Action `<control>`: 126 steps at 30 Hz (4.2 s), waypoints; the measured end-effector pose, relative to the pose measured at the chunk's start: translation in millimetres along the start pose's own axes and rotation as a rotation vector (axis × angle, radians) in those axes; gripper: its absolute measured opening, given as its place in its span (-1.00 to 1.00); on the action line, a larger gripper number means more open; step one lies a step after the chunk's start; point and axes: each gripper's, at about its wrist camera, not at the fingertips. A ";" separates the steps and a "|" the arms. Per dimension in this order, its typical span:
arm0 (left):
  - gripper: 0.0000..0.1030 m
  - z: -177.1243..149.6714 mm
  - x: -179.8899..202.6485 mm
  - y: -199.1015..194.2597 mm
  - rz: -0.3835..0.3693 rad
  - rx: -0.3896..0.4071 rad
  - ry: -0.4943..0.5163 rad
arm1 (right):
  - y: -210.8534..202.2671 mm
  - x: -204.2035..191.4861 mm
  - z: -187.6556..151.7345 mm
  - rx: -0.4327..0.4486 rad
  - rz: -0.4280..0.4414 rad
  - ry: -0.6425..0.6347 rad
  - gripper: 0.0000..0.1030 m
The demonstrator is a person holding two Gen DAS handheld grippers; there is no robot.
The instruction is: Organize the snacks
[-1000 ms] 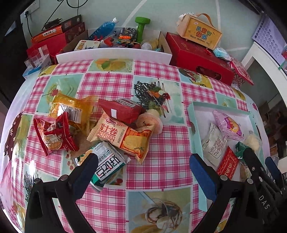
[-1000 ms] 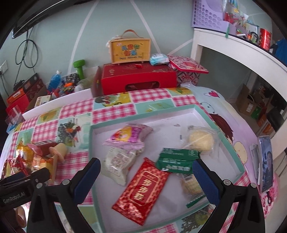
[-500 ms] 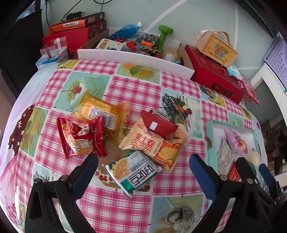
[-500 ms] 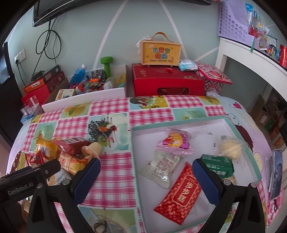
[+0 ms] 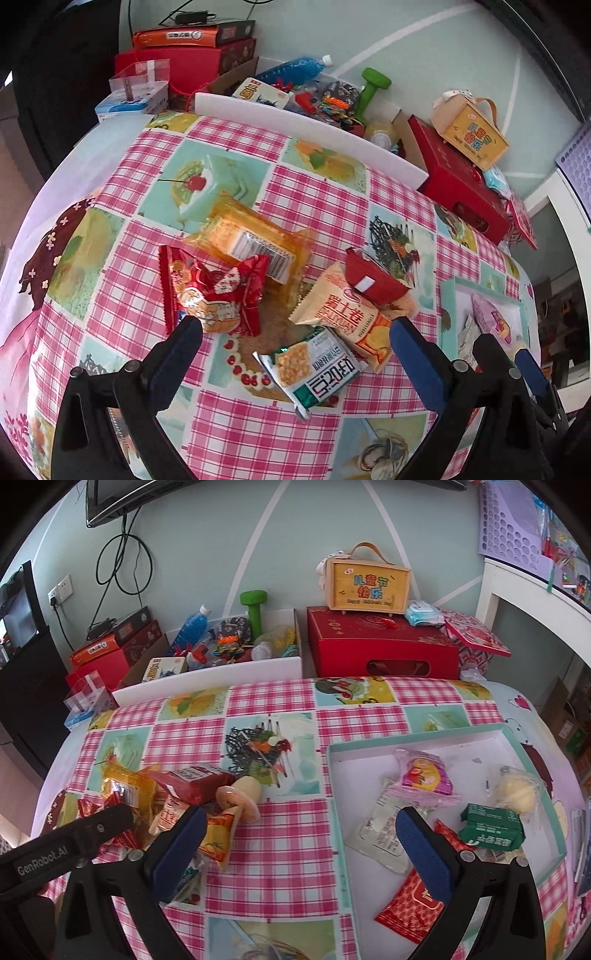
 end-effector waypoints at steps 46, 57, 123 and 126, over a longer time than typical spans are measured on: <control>0.68 3.3 -56.3 61.1 0.092 -0.041 -0.160 | 86.9 -84.7 -40.8 -0.168 0.174 -0.018 1.00; 0.53 0.8 -44.6 60.5 0.095 -0.049 -0.129 | 89.1 -72.9 -43.9 -0.178 0.169 0.049 0.85; 0.39 -15.4 90.7 -17.1 -0.116 0.031 0.067 | -16.0 101.2 -28.7 -0.001 0.133 0.375 0.52; 0.39 -19.2 105.7 -17.6 -0.137 0.033 0.099 | -22.0 121.6 -26.8 0.023 0.091 0.403 0.52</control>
Point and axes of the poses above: each gripper's, at about its wrist camera, not at the fingertips, and y roughly the way its jaws point, x to its right, z to its top, and after that the axes turned 13 degrees about x, right-handed
